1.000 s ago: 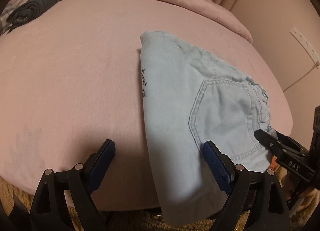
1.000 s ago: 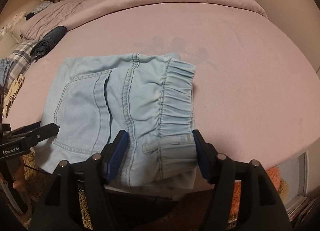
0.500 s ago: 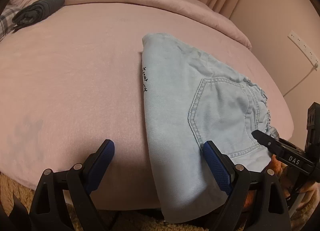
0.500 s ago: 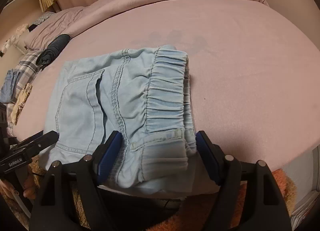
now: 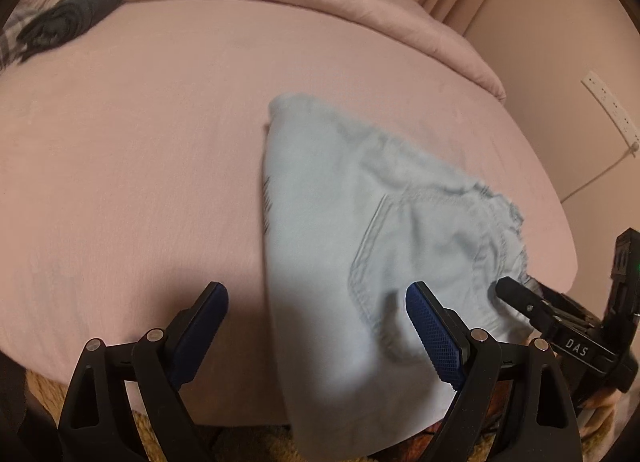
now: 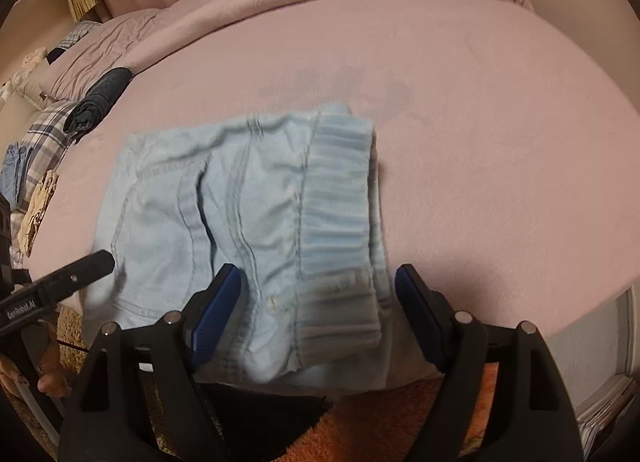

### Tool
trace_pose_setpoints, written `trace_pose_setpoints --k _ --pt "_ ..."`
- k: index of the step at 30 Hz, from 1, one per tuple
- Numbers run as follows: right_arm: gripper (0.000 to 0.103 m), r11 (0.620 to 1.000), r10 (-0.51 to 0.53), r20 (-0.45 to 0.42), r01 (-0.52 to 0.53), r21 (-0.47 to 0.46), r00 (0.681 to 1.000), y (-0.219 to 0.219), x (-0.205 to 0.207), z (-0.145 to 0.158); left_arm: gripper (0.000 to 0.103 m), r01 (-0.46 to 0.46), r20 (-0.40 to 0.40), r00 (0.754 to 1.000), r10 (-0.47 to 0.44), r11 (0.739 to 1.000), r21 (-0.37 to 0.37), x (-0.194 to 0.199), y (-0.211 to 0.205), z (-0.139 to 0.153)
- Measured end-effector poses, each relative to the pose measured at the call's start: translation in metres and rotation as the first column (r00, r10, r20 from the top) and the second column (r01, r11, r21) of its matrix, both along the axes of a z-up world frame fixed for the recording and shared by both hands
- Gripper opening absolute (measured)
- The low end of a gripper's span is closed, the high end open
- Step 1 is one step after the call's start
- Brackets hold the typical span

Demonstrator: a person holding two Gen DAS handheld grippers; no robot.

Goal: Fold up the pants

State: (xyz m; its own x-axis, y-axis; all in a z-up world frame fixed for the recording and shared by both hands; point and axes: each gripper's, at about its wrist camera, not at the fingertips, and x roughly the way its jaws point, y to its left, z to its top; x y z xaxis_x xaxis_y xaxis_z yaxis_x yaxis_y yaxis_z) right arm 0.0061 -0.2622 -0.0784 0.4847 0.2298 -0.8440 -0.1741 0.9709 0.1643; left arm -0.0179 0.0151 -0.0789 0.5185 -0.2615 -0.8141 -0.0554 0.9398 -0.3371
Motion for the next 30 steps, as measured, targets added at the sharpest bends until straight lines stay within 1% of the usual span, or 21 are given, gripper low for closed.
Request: trace_pose_setpoints --k 2,3,5,7,8,10,12,16,19,22,23,24,25,27,30 --pt "0.085 1.000 0.000 0.040 0.001 -0.019 0.999 0.004 0.004 0.015 0.090 0.002 0.023 1.000 -0.003 0.999 0.038 0.002 -0.004 0.009" --pt "0.086 1.000 -0.007 0.069 0.008 -0.012 0.998 0.006 0.008 0.026 0.090 0.005 0.035 0.999 -0.006 0.999 0.054 0.004 -0.006 0.013" --pt "0.096 1.000 -0.008 0.117 0.004 0.031 0.993 0.007 0.017 0.045 0.090 0.002 0.055 0.998 -0.006 0.997 0.077 0.008 -0.007 0.019" --pt "0.100 0.998 -0.011 0.150 0.003 0.057 0.989 0.009 0.026 0.056 0.090 -0.005 0.072 0.997 -0.001 0.996 0.091 0.011 -0.007 0.024" --pt "0.101 0.998 -0.019 0.159 0.010 0.056 0.987 0.010 0.030 0.059 0.090 -0.009 0.074 0.997 0.002 0.995 0.095 0.013 -0.007 0.025" --pt "0.102 0.998 -0.039 0.158 0.031 0.051 0.987 0.011 0.039 0.059 0.090 -0.014 0.074 0.997 0.006 0.995 0.103 0.018 -0.007 0.024" --pt "0.102 0.996 -0.071 0.130 0.064 0.062 0.989 0.008 0.049 0.056 0.090 -0.012 0.065 0.998 0.004 0.993 0.114 0.025 -0.007 0.019" --pt "0.102 0.982 -0.178 0.111 0.170 0.079 0.978 -0.001 0.056 0.049 0.090 -0.053 0.042 0.998 0.048 0.991 0.122 0.036 -0.002 0.014" --pt "0.102 0.975 -0.200 0.063 0.192 0.112 0.978 -0.011 0.052 0.032 0.090 -0.042 0.040 0.998 0.039 0.996 0.074 0.033 0.002 0.008" --pt "0.102 0.977 -0.204 0.020 0.202 0.070 0.979 -0.015 0.049 0.014 0.090 -0.032 0.021 0.999 0.032 0.999 0.003 0.028 0.010 -0.001" --pt "0.102 0.976 -0.209 0.007 0.209 0.054 0.978 -0.018 0.049 0.009 0.090 -0.040 0.010 0.999 0.040 0.998 -0.039 0.025 0.015 -0.006" --pt "0.102 0.975 -0.215 -0.010 0.215 0.048 0.977 -0.021 0.049 0.003 0.090 -0.047 -0.002 0.999 0.047 0.997 -0.065 0.024 0.018 -0.009" --pt "0.102 0.975 -0.213 -0.020 0.214 0.058 0.977 -0.024 0.049 0.000 0.090 -0.047 -0.014 0.999 0.046 0.995 -0.093 0.023 0.020 -0.013" --pt "0.102 0.970 -0.208 -0.045 0.212 0.122 0.977 -0.032 0.047 -0.005 0.090 -0.027 -0.034 0.999 0.022 0.989 -0.145 0.020 0.021 -0.019" --pt "0.102 0.967 -0.194 -0.058 0.201 0.159 0.979 -0.035 0.044 -0.008 0.090 -0.025 -0.024 0.999 0.021 0.987 -0.158 0.007 0.020 -0.020"
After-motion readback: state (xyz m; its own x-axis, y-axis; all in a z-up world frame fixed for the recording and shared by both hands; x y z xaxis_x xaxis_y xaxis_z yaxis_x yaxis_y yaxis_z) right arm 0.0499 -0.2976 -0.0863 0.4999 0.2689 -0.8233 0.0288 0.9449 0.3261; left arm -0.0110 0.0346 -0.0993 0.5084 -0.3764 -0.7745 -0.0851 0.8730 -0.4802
